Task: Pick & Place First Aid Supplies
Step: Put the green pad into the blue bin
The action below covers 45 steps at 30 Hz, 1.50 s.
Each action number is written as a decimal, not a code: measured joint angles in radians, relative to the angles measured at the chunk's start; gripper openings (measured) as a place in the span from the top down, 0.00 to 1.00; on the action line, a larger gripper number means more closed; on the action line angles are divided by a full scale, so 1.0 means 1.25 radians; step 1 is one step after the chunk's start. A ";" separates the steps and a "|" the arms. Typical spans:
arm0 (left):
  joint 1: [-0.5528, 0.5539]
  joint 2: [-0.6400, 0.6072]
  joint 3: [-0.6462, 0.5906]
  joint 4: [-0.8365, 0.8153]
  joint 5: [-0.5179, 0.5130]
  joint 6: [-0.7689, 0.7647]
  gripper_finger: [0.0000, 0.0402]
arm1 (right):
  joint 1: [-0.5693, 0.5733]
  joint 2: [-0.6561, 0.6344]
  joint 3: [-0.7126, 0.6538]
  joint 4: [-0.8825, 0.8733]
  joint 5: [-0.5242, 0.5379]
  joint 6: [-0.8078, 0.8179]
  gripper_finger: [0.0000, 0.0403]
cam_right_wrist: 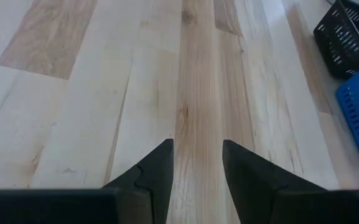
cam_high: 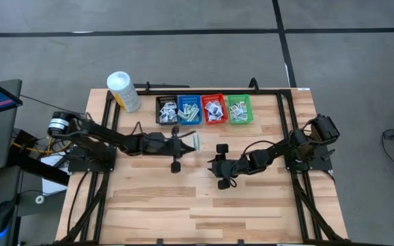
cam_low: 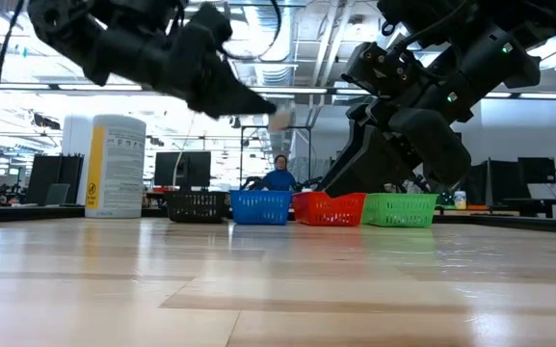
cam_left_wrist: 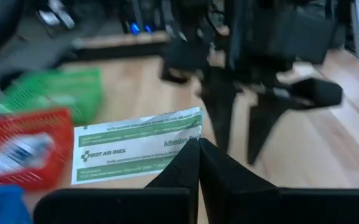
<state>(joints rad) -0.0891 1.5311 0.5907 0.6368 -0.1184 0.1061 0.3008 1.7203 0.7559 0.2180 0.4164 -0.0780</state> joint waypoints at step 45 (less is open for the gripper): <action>0.418 0.121 0.070 0.037 0.138 0.035 0.98 | -0.014 0.000 0.000 0.004 0.000 0.000 0.67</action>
<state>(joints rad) 0.4332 1.6828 0.6778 0.6834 0.0536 0.1493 0.2829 1.7203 0.7555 0.2225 0.4164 -0.0784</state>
